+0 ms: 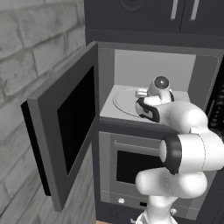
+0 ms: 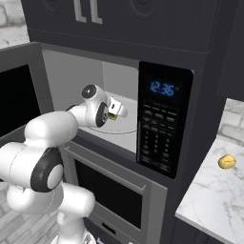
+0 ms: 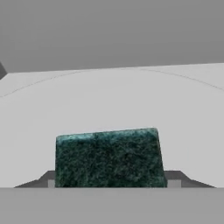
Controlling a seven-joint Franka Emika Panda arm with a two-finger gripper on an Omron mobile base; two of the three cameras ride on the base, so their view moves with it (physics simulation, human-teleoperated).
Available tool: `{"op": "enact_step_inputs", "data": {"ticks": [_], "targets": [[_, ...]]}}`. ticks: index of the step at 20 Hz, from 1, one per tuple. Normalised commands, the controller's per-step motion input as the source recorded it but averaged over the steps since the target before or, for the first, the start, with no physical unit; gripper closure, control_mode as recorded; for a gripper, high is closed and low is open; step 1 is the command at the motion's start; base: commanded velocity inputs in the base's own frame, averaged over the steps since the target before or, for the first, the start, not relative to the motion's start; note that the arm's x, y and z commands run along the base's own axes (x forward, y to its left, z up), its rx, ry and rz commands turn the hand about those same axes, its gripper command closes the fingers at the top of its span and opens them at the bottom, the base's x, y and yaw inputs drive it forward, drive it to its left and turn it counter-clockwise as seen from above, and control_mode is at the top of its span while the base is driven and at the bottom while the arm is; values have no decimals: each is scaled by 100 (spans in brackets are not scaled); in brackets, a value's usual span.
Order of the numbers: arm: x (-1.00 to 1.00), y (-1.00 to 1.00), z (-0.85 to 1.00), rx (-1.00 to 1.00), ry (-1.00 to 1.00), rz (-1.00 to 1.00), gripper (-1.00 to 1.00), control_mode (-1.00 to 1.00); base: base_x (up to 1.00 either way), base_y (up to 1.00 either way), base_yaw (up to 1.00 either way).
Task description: Place the sponge inside the microwave to prepare for sanitizing.
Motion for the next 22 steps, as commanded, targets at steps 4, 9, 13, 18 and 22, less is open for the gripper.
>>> {"op": "enact_step_inputs", "data": {"ticks": [4, 9, 13, 18, 22], "targets": [[0, 5, 0, -5, 3, 0, -100, -100, 0, 0, 0], [0, 11, 0, -7, 0, 0, -100, -100, 0, 0, 0], [-14, 11, 13, -8, -4, -1, -100, -100, 0, 0, 0], [-2, 0, 28, 3, -23, -2, -100, -100, 0, 0, 0], [26, 0, 0, 9, -3, 0, -100, -100, 0, 0, 0]]}}
